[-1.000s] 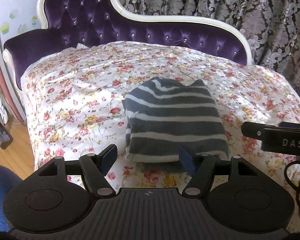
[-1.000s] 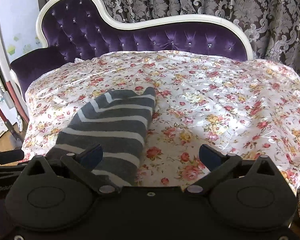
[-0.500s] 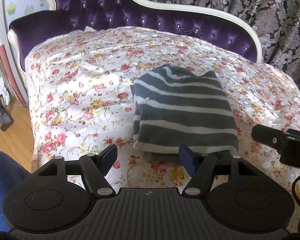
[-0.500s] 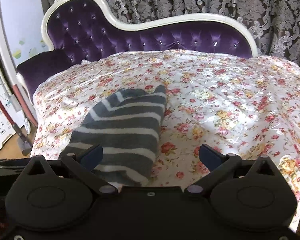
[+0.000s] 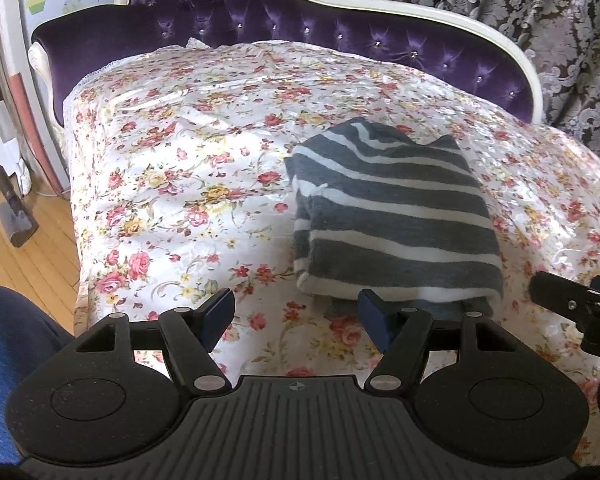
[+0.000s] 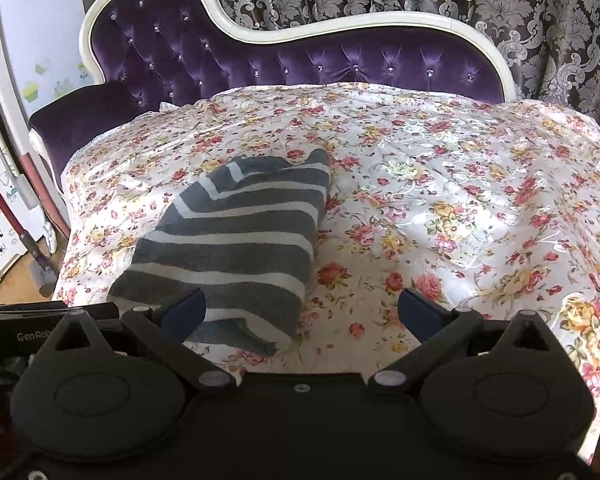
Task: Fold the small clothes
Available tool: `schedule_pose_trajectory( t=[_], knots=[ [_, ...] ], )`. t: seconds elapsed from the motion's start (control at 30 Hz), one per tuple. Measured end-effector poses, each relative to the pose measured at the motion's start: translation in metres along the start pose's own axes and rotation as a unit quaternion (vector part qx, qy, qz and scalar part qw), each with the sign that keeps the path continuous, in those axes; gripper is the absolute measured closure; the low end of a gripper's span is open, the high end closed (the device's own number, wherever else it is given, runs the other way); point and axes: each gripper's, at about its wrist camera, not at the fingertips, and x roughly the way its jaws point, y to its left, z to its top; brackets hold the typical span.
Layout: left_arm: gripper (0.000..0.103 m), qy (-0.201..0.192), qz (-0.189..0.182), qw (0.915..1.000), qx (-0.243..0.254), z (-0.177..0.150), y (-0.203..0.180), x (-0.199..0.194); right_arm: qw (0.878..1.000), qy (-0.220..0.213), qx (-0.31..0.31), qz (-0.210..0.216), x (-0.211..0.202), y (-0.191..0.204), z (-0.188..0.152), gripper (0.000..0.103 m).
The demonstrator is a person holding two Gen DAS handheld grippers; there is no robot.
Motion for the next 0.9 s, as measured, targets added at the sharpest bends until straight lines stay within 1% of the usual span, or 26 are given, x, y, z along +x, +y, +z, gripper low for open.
schedule_pose_trajectory(
  t=[0.5,0.9],
  knots=[
    [0.037,-0.006,0.011,0.9997,0.019,0.0024,0.0003,0.001,1.0,0.007,-0.001,-0.012,0.0047,-0.0013,0.0008,0.001],
    [0.037,-0.007,0.011,0.9995,0.028,0.0029,-0.0001,0.0002,1.0,0.014,0.001,-0.014,0.0069,-0.003,-0.0024,0.001]
  ],
)
